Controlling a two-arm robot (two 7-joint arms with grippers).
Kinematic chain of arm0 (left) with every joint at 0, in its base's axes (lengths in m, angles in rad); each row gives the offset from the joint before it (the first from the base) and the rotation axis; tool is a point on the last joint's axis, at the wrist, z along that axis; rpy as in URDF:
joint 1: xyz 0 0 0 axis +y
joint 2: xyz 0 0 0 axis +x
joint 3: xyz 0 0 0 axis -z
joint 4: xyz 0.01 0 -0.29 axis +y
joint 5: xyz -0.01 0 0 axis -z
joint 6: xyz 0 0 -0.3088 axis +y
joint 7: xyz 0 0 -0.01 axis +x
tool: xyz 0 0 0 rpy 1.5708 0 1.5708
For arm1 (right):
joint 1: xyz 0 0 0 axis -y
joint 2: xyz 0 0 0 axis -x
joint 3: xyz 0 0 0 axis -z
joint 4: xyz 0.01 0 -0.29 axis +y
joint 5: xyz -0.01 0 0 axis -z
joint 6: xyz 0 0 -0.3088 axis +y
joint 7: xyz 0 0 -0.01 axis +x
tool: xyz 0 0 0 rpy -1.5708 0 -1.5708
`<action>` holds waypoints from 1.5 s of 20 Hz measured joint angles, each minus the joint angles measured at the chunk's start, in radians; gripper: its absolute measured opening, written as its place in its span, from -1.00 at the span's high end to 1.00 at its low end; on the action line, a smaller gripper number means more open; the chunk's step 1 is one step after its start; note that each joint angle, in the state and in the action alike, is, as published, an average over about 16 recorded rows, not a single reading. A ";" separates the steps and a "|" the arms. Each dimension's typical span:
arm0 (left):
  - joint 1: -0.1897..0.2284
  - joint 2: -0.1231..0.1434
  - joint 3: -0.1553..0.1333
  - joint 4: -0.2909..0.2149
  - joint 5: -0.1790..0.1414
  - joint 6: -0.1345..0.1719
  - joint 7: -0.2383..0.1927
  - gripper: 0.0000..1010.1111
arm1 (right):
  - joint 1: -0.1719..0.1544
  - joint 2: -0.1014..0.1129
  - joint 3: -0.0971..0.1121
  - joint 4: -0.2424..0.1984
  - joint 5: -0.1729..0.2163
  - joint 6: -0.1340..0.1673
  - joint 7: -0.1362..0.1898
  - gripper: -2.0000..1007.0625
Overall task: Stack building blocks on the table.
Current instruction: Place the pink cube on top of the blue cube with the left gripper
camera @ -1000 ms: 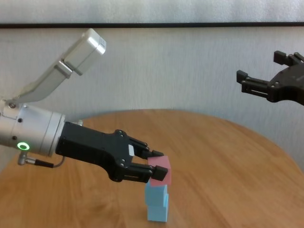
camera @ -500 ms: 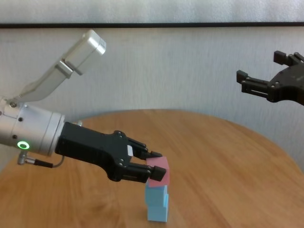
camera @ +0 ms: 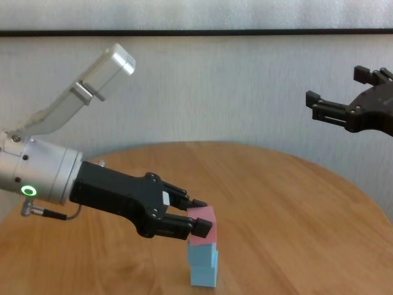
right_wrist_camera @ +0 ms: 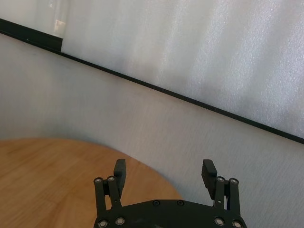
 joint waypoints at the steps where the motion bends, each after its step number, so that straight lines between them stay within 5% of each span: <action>1: -0.001 -0.001 0.000 0.003 0.000 -0.001 -0.001 0.21 | 0.000 0.000 0.000 0.000 0.000 0.000 0.000 -1.00; 22: -0.011 -0.013 0.004 0.028 -0.005 0.002 -0.013 0.20 | 0.000 0.000 0.000 0.000 0.000 0.000 0.000 -1.00; 30: -0.011 -0.013 0.004 0.027 -0.004 0.002 -0.012 0.04 | 0.000 0.000 0.000 0.000 0.000 0.000 0.000 -1.00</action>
